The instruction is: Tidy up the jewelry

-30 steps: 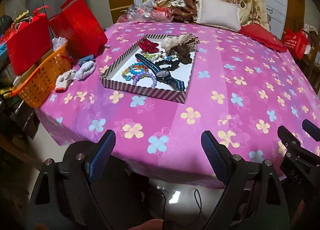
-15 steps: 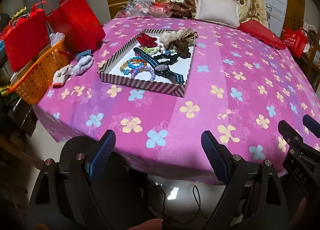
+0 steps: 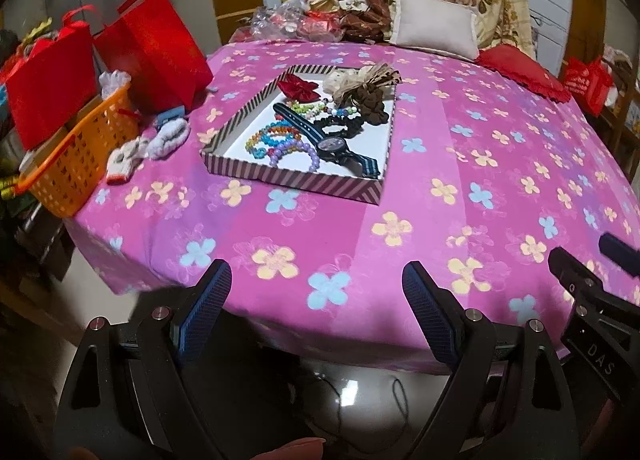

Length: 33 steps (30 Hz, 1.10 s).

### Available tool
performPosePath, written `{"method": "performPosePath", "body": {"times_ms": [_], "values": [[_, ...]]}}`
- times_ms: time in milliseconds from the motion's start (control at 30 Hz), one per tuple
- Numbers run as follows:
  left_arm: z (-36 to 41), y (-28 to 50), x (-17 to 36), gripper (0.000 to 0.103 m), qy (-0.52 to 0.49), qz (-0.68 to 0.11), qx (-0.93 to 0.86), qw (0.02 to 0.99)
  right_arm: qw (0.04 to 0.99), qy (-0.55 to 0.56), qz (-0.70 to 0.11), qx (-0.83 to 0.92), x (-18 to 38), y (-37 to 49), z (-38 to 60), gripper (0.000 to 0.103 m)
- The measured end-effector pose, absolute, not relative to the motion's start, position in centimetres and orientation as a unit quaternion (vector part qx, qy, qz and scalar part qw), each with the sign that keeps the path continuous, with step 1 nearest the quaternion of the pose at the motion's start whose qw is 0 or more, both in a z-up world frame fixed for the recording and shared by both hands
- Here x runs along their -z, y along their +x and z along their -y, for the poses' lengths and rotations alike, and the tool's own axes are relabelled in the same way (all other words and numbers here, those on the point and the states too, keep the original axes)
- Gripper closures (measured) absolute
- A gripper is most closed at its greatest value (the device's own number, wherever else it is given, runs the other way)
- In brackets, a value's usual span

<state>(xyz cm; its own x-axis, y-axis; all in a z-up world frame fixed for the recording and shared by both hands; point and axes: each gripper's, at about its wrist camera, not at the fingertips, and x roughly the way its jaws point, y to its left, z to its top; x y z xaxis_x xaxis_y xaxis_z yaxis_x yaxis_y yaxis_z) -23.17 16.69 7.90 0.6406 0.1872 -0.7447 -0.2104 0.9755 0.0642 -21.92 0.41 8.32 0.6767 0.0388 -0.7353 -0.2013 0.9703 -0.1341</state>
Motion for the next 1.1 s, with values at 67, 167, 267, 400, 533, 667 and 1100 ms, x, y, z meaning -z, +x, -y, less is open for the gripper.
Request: {"method": "performPosePath", "body": {"times_ms": [67,167,267,400,533,667,1100], "values": [[-17.6,-23.2,-7.9,0.016,0.000,-0.404,-0.115,0.907,0.908,-0.106,-0.400,-0.070,-8.4,-21.9,-1.3,0.036],[-19.2,-23.2,-7.8,0.016,0.005,-0.400,-0.123,0.908,0.902,-0.106,-0.412,-0.078,-8.6,-21.5,-3.0,0.036],[-21.5,-23.1,-7.6,0.016,-0.007,-0.401,-0.130,0.907,0.893,-0.091,-0.432,-0.083,-8.8,-20.6,-4.6,0.036],[-24.6,-22.6,-7.3,0.016,-0.028,-0.404,-0.138,0.904,0.886,-0.063,-0.451,-0.087,-8.7,-19.5,-7.1,0.036],[-26.7,-22.3,-7.0,0.016,-0.042,-0.406,-0.142,0.902,0.895,-0.064,-0.434,-0.080,-8.2,-19.4,-9.7,0.036],[-27.9,-21.9,-6.6,0.016,-0.047,-0.414,-0.126,0.900,0.891,-0.067,-0.441,-0.079,-7.2,-19.3,-10.8,0.036],[-27.3,-20.3,-5.4,0.016,-0.011,-0.436,-0.062,0.898,0.885,-0.062,-0.457,-0.064,-6.2,-18.3,-11.2,0.036]]}}
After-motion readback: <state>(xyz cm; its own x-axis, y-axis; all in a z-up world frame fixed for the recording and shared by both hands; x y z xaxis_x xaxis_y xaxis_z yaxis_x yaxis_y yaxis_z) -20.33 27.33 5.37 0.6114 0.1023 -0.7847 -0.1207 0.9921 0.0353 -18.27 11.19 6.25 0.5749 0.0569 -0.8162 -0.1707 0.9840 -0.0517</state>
